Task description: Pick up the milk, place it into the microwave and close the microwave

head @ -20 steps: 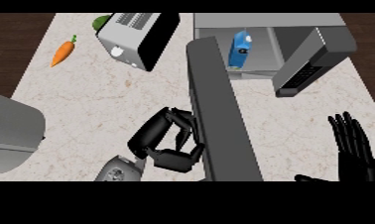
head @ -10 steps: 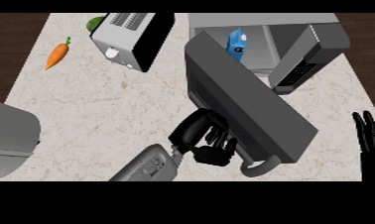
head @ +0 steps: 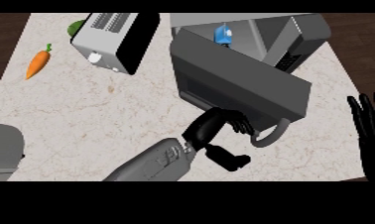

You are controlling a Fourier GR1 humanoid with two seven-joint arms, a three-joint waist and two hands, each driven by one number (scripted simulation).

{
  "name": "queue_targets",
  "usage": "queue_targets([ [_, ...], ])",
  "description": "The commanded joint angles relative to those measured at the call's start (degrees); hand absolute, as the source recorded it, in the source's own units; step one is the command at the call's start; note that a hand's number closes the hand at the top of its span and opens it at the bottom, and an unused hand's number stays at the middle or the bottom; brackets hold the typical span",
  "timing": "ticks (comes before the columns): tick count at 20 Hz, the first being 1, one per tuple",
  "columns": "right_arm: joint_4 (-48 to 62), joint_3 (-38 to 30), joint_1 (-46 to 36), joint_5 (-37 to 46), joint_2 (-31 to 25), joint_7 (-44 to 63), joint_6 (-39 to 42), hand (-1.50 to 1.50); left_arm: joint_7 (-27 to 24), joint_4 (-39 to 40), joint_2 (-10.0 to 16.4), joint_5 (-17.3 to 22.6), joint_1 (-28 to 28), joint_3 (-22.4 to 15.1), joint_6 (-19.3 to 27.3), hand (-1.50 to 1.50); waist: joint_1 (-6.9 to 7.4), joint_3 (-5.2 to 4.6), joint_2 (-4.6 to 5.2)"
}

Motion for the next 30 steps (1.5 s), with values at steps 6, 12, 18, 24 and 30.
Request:
queue_targets([
  [6,-4.72,1.73,-3.4,-3.39,-2.9,3.72,4.29,-1.5,-6.56,0.25,-0.46,10.99,-8.44,2.15,4.27,1.5,-6.03,-0.17,1.35],
  [12,-7.85,1.37,-5.12,-4.6,-4.99,5.46,5.33,-1.5,-7.6,2.87,-0.47,15.81,-14.07,3.65,6.15,1.5,-9.33,-0.07,1.64],
  [18,-8.42,1.98,-4.94,-7.09,-5.47,7.39,6.55,-1.5,-8.07,7.47,-0.48,19.0,-19.21,5.45,7.07,1.5,-11.89,0.13,2.59],
  [24,-9.69,1.72,-6.71,-8.68,-7.57,9.47,7.6,-1.5,-7.92,10.62,-0.47,21.76,-23.87,6.68,8.06,1.5,-14.76,0.19,3.48],
  [30,-10.47,0.93,-8.52,-10.35,-9.47,11.21,8.2,-1.5,-8.31,13.35,-0.43,24.04,-27.09,7.41,8.98,1.5,-16.13,0.2,3.87],
])
